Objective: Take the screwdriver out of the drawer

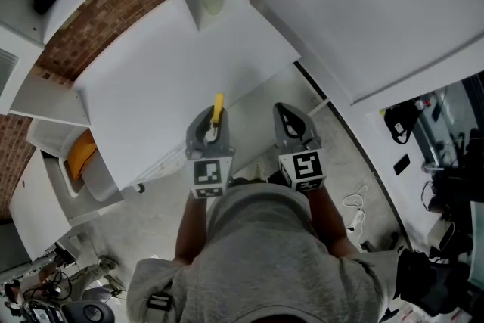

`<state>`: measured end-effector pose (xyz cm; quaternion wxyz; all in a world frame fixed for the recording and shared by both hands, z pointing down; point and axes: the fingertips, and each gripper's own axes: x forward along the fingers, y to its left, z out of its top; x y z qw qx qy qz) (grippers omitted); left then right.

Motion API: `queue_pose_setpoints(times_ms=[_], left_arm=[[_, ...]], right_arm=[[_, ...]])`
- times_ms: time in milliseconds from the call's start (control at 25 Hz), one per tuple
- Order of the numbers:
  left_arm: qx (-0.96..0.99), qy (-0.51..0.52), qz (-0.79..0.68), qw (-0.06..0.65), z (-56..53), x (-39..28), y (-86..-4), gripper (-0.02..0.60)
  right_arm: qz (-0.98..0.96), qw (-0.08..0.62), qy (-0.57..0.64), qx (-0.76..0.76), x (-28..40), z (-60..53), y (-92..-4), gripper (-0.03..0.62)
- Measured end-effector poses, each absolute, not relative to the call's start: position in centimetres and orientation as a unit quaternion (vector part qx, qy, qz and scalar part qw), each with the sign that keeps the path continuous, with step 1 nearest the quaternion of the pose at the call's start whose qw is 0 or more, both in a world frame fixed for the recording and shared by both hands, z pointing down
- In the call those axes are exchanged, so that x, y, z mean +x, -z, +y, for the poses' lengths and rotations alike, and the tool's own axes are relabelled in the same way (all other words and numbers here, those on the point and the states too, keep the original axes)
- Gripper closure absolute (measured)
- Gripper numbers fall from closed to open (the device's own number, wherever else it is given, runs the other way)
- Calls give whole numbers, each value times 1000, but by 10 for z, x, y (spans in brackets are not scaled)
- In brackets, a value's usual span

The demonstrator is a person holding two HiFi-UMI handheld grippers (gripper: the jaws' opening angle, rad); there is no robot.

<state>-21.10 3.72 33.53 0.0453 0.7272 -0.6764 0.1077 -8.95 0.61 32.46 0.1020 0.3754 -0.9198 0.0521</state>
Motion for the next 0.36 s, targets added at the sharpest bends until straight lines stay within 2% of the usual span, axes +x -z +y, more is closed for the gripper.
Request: queue_pose_setpoints(times_ms=[360], left_arm=[[728, -109, -675, 52, 34, -209, -337, 500]], right_arm=[[-917, 105, -57, 380, -85, 3, -328, 591]])
